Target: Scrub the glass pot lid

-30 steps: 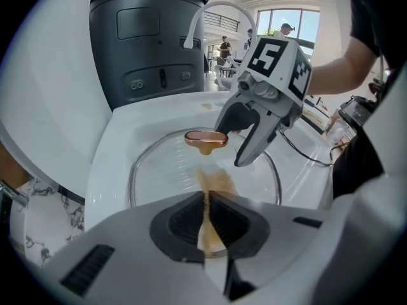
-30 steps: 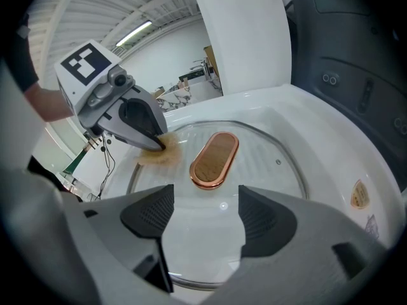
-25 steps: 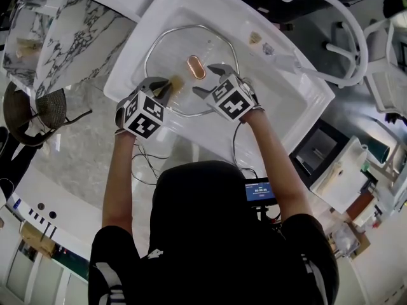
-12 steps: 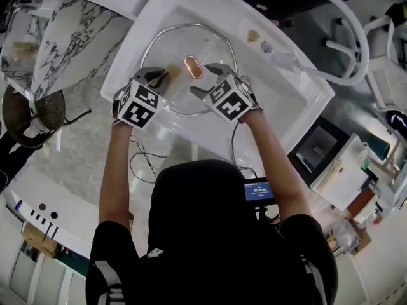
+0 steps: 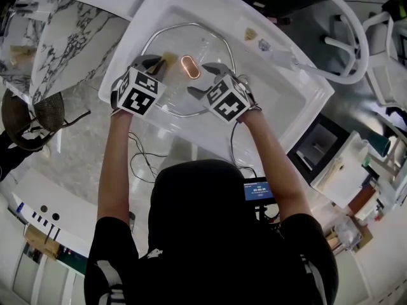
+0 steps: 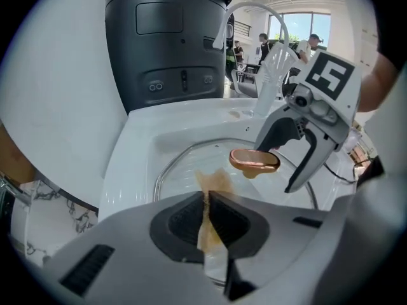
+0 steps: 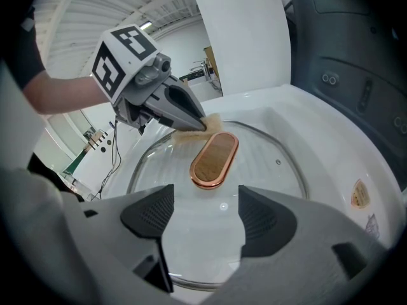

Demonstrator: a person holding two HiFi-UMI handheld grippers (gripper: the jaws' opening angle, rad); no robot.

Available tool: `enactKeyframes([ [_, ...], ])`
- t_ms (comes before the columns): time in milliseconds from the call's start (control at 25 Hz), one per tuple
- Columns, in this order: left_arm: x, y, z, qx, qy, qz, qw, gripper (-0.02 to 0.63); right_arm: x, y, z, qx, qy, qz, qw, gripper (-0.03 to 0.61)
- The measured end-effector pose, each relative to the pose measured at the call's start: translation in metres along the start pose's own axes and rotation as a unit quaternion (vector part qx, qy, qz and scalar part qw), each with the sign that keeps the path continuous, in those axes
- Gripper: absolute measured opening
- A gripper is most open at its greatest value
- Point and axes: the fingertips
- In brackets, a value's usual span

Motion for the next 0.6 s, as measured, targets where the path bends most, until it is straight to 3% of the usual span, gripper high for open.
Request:
enactKeyframes([
  [600,0.022,0.016,0.023,0.039,0.007,-0.015,0.9991,0.017,0.000,0.000,0.000,0.001,0.000,0.000,1.000,0.301],
])
Point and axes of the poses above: the fingertips, and each gripper's own axes: y forward along the fingers, z to its left, x out of its top, and after that the axes turned 11 degrees about -y, right-handed
